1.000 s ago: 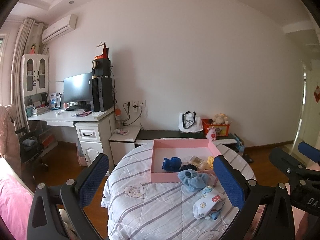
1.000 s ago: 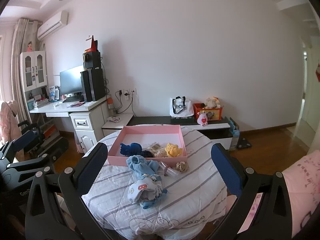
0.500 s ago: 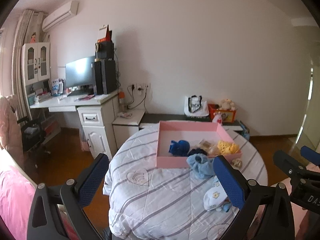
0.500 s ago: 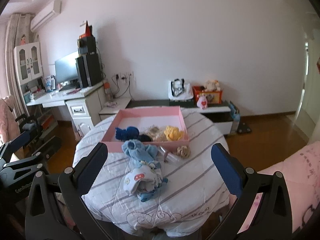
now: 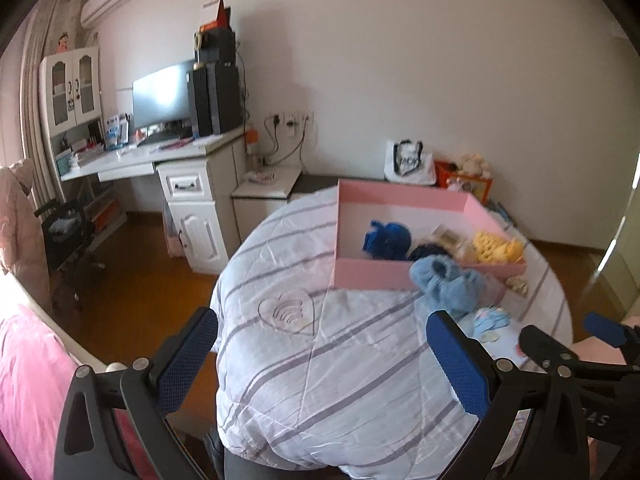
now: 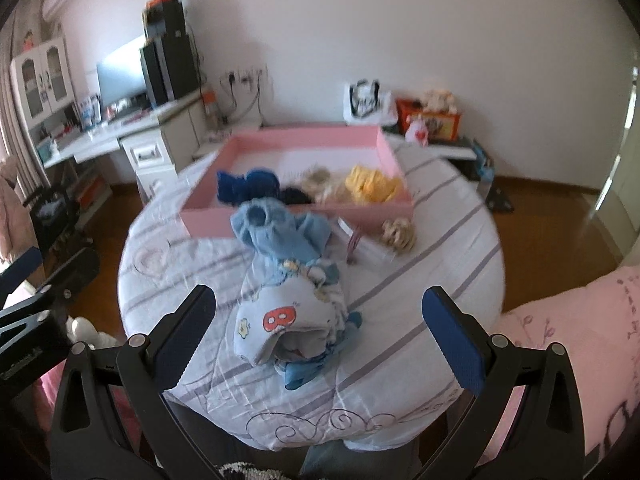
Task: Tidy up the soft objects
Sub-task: 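Grasp the white cloth with red B print with the right tool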
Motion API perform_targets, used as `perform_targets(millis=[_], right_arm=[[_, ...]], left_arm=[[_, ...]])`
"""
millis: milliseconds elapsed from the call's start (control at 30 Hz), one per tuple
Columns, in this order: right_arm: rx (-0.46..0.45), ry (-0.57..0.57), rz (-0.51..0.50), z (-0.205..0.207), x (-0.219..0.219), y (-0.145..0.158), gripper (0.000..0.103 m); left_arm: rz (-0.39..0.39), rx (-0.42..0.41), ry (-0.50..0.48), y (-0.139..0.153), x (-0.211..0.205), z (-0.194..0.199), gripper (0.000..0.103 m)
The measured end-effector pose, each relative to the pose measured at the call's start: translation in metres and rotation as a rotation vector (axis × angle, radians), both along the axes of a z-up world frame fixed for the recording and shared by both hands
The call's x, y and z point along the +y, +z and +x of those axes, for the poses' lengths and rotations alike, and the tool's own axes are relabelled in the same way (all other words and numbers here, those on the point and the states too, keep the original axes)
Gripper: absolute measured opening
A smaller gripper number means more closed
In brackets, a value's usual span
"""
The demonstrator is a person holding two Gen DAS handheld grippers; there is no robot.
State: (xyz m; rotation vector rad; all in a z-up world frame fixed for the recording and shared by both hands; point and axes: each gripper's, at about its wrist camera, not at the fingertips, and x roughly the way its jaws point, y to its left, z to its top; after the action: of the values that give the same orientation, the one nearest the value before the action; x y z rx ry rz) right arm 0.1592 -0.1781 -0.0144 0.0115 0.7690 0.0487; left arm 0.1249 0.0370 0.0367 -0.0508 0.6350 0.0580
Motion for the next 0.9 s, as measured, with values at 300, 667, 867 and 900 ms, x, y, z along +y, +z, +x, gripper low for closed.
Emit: perform_targets(millis=[300,667,867,900], right_arm=[[0.129,0.007,0.001,0.039,0.016,-0.046,0.103],[0.173,0.005,-0.044,0.058,0.026,-0.080,0.090],[0.158,0.019,0.012,0.052,0.004,-0.068,0.061],[0.152,0.020,0.029,0.050,-0.002,-0.065,0.060]], left_arm=[[0.003,0.110,0.024,-0.040,0.016,0.042,0.103],[-0.025,0.206,0.038,-0.074,0.031,0.075,0.103],[-0.022,0.214,0.004,-0.078,0.019,0.083,0.103],[-0.017,0.215,-0.007,-0.078,0.014,0.084,0.103]])
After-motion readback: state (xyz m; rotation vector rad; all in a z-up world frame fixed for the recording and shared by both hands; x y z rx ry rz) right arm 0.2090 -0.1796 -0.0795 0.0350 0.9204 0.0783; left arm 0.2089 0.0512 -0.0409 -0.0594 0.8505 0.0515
